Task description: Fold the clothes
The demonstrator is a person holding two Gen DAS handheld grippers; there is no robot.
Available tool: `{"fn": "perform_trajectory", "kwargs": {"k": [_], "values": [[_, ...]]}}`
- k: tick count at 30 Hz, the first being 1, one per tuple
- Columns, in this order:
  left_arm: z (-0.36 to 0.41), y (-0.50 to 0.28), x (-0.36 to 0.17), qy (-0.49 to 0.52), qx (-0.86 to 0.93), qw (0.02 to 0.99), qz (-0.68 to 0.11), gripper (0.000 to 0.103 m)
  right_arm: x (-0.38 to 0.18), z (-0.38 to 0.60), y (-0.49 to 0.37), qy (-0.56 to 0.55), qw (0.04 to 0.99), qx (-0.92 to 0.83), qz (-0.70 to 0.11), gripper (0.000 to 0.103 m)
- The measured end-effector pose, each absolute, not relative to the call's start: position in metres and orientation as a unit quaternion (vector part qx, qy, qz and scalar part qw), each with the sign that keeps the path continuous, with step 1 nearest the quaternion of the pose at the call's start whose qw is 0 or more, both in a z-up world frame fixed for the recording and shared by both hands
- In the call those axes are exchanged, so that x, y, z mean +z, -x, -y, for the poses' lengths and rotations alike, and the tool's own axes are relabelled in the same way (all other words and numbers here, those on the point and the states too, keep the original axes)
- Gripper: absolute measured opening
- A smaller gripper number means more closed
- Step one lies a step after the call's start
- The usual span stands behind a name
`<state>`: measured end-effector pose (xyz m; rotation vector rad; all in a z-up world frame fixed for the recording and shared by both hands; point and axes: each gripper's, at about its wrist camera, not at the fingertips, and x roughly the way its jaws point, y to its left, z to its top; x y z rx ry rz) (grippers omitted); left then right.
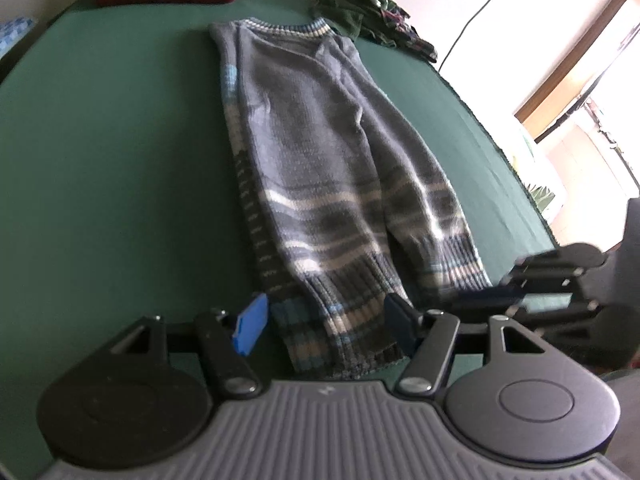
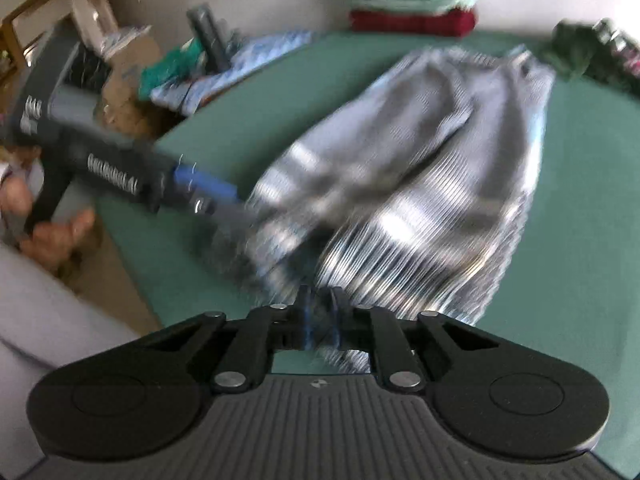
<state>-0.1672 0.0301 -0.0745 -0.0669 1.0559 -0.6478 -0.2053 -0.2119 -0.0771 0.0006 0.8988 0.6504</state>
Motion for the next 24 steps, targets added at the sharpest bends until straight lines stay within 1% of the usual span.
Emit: {"fn": "perform_trajectory", "kwargs": {"k": [2,3,4,8,10,11,12,14,16,17,19,21,22,24], "values": [[-0.030,0.168,-0.075,0.027,-0.303,0.814,-0.495,0.067,-0.080,0.209,0.208,0.008,0.846,0.314,-0.432,0.013],[-0.030,0.168,-0.075,0.027,-0.302,0.814,-0.495,0.067,-0.077,0.209,0.210,0.015,0.849,0.310,-0.427,0.019],[-0.031,0.168,-0.075,0.029,-0.302,0.815,-0.494,0.067,-0.071,0.213,0.212,0.012,0.855,0.306,-0.419,0.021],[-0.035,0.165,-0.077,0.039,-0.294,0.818,-0.493,0.070,-0.055,0.236,0.212,-0.032,0.876,0.280,-0.392,0.021],[-0.035,0.162,-0.080,0.040,-0.288,0.818,-0.496,0.070,-0.062,0.240,0.206,-0.035,0.879,0.248,-0.406,0.021],[-0.033,0.162,-0.081,0.034,-0.286,0.818,-0.497,0.070,-0.068,0.240,0.204,-0.024,0.877,0.230,-0.421,0.021],[-0.032,0.163,-0.081,0.027,-0.287,0.818,-0.497,0.071,-0.074,0.241,0.205,-0.014,0.879,0.221,-0.423,0.016],[-0.032,0.164,-0.081,0.021,-0.289,0.818,-0.497,0.071,-0.072,0.241,0.210,-0.001,0.879,0.225,-0.421,0.016],[-0.034,0.165,-0.081,0.027,-0.290,0.816,-0.499,0.071,-0.068,0.242,0.212,0.001,0.875,0.228,-0.427,0.019],[-0.035,0.165,-0.081,0.030,-0.290,0.815,-0.501,0.071,-0.066,0.247,0.212,-0.014,0.874,0.226,-0.429,0.020],[-0.038,0.165,-0.081,0.037,-0.290,0.813,-0.503,0.071,-0.063,0.261,0.209,-0.058,0.875,0.208,-0.434,0.028],[-0.040,0.165,-0.081,0.044,-0.290,0.811,-0.506,0.071,-0.065,0.273,0.206,-0.098,0.871,0.189,-0.443,0.032],[-0.042,0.166,-0.082,0.047,-0.290,0.810,-0.507,0.071,-0.069,0.278,0.206,-0.112,0.865,0.184,-0.452,0.033],[-0.044,0.166,-0.082,0.058,-0.291,0.807,-0.510,0.075,-0.076,0.286,0.206,-0.140,0.853,0.175,-0.471,0.033]]}}
